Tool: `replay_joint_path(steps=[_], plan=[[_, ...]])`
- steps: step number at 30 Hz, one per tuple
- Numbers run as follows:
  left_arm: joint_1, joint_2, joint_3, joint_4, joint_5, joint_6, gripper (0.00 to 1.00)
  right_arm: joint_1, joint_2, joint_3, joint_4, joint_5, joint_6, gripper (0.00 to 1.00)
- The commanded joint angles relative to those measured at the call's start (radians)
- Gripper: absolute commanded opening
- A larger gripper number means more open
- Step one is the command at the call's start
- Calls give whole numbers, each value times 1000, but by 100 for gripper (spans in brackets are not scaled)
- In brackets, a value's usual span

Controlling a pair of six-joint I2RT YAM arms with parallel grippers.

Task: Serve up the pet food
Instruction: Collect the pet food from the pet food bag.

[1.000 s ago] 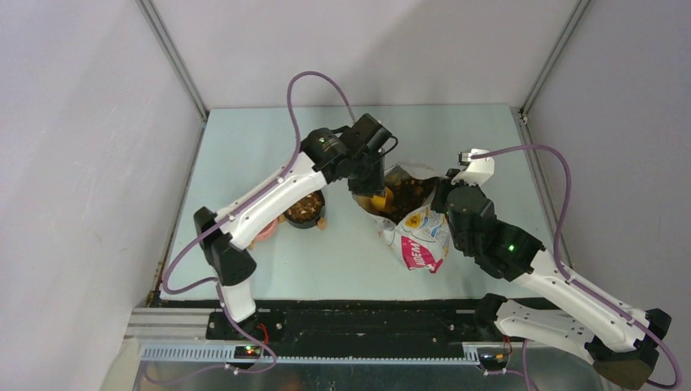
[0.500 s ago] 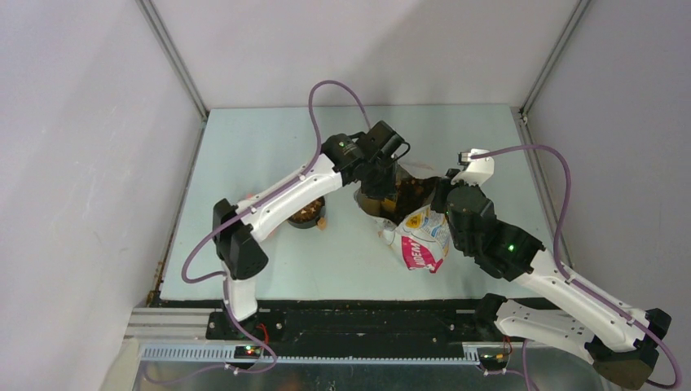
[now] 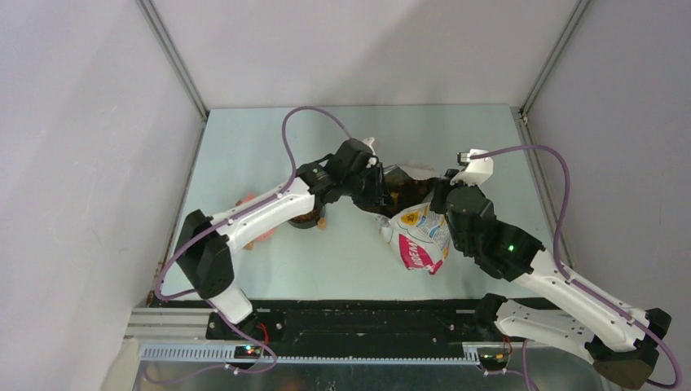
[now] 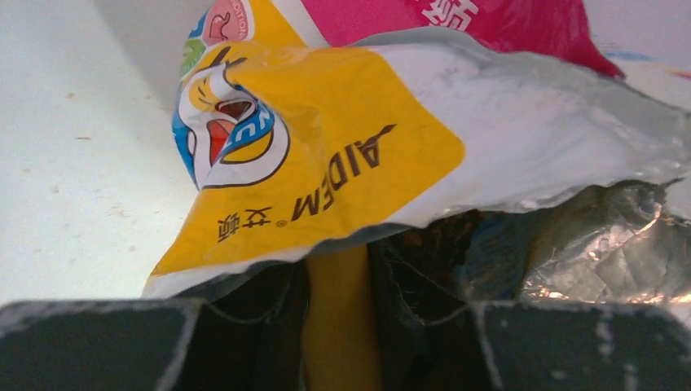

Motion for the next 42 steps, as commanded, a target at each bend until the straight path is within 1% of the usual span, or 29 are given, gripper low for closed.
replay_joint_path(steps=[1,3,4,14,25,35,42], plan=[[20,-58,-180,475,327,-182,0,6,-39,27,87,33,13,0],[25,-81,-228,575,357,-233,0,5,-40,26,86,38,14,0],[26,-89,-235,589,359,-235,0,5,-40,26,85,39,14,0],[28,-218,-287,564,277,-208,0,5,-37,26,88,37,9,0],[28,-344,-337,439,167,-161,0,5,-40,27,88,43,3,0],[71,-483,-475,527,148,-198,0,5,-43,27,90,28,3,0],[104,-581,-541,516,100,-180,0,4,-44,27,89,30,3,0]])
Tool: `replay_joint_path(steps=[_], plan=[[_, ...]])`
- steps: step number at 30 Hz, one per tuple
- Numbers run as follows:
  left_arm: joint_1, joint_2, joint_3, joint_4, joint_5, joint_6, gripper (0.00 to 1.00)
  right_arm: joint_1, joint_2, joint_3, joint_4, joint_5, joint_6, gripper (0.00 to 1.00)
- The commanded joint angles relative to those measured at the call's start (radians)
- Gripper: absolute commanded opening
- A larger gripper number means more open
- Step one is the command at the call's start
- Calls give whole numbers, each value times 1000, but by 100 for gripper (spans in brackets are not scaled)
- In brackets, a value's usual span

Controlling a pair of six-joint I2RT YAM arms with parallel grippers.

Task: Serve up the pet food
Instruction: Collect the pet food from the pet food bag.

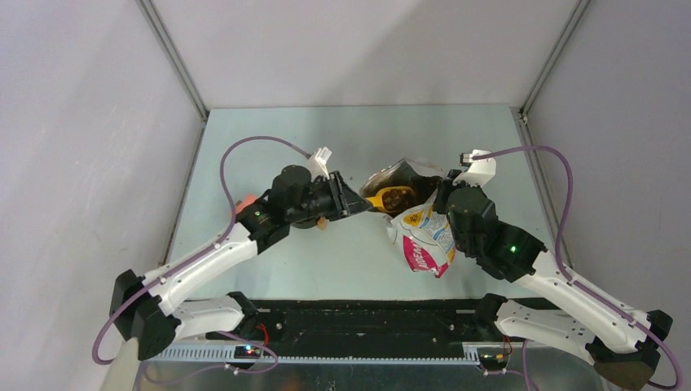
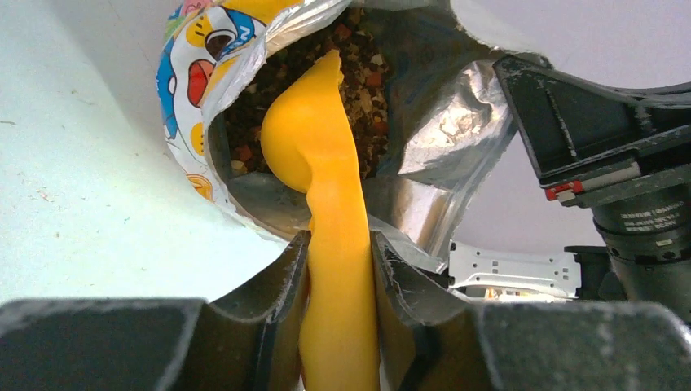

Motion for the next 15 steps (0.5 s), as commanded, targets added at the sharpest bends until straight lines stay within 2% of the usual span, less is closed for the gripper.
replay_joint_path(steps=[1,15], plan=[[24,-93,-11,59,-49,3,0,3,-32,27,106,17,2,0],[48,-158,-61,128,-36,14,0,3,-25,27,110,25,-4,0]])
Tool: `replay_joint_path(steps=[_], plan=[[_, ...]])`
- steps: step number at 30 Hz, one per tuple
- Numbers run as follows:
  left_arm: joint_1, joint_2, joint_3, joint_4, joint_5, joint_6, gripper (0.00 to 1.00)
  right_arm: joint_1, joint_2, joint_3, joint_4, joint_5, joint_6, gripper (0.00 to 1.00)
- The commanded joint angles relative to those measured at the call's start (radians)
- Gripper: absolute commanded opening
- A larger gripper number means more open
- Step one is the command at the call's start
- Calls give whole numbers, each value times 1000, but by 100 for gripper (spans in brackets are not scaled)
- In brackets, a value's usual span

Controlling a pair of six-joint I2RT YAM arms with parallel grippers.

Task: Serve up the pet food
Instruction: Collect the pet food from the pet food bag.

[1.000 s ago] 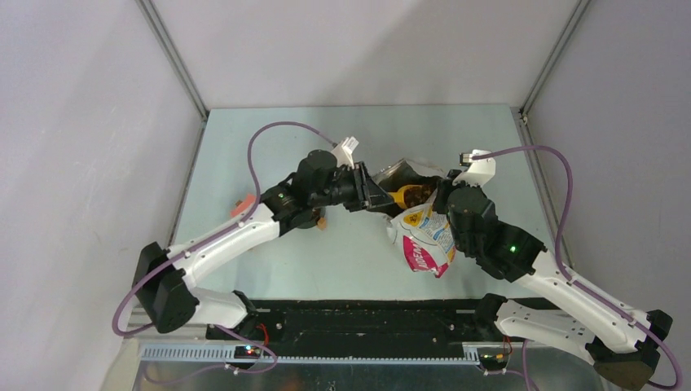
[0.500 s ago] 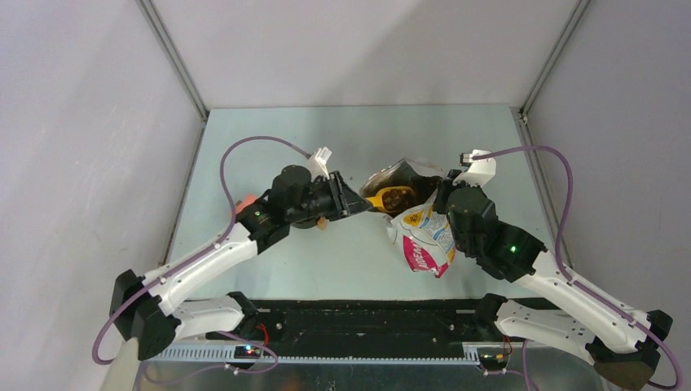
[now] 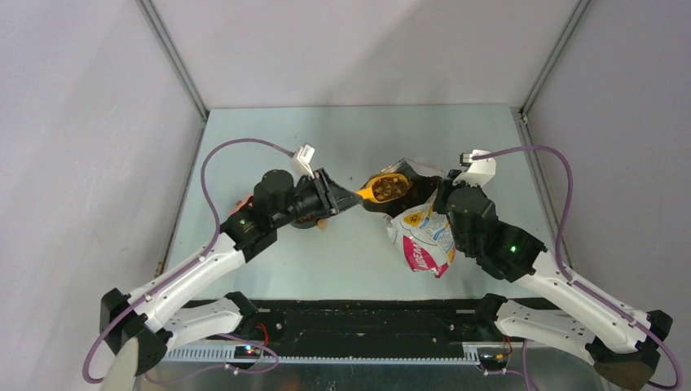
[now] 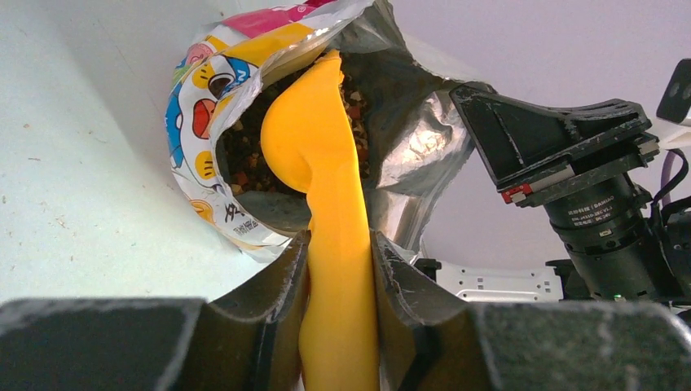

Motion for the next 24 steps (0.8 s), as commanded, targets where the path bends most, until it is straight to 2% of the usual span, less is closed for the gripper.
replay_joint_path(steps=[1,8,12,19,22,24], plan=[[8,-20,-7,99,11,13,0,3,-25,27,110,25,-2,0],[9,-17,-39,160,19,-42,0,5,-27,26,109,23,2,0],[36,3,-114,351,71,-172,0,4,-28,27,109,24,1,0],[73,83,-183,567,193,-329,0,5,-35,26,107,22,3,0],[91,128,-239,798,249,-433,0,5,-37,26,105,22,7,0],[100,155,-261,891,273,-488,0,5,-36,26,106,22,6,0]])
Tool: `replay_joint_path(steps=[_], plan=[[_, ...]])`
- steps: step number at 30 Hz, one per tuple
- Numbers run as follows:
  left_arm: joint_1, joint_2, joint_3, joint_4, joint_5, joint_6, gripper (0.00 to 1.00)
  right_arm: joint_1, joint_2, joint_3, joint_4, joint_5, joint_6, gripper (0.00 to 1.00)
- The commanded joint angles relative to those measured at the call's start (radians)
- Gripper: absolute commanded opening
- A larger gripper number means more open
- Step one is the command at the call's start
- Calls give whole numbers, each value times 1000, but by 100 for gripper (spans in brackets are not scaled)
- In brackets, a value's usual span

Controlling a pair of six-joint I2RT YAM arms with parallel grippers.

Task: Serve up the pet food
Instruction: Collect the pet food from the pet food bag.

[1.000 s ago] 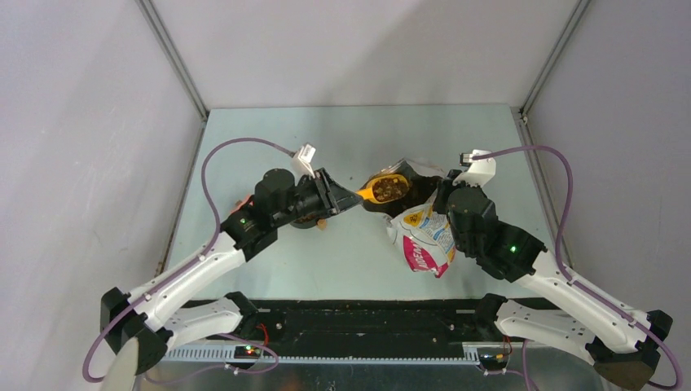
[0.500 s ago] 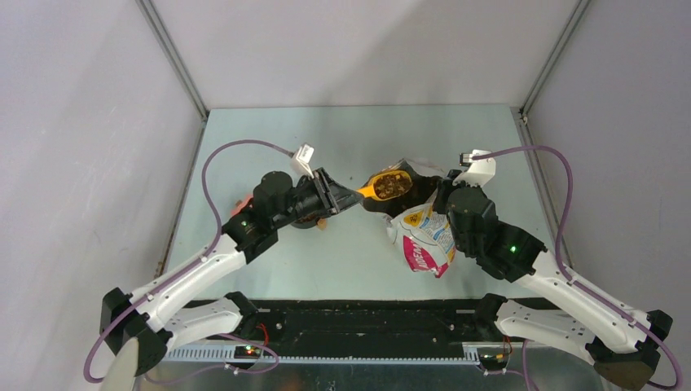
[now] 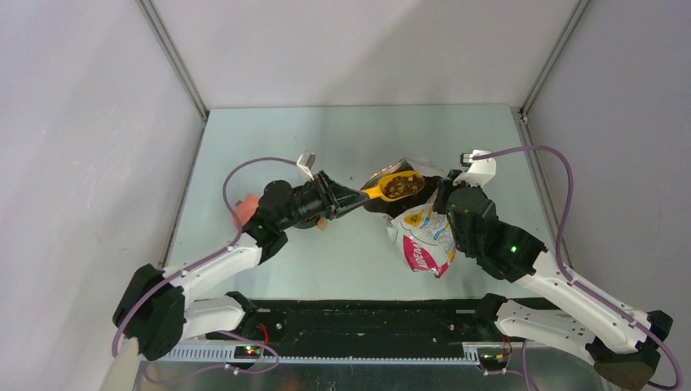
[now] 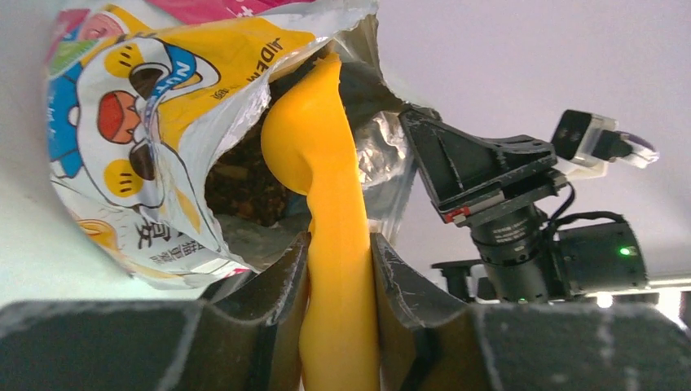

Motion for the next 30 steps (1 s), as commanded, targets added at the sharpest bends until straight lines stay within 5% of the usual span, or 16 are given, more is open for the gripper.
replay_joint_path(steps=[1,30], plan=[[24,42,-36,379,98,-177,0,5,-35,26,109,22,6,0],[83,119,-135,714,138,-380,0,8,-45,26,107,32,10,0]])
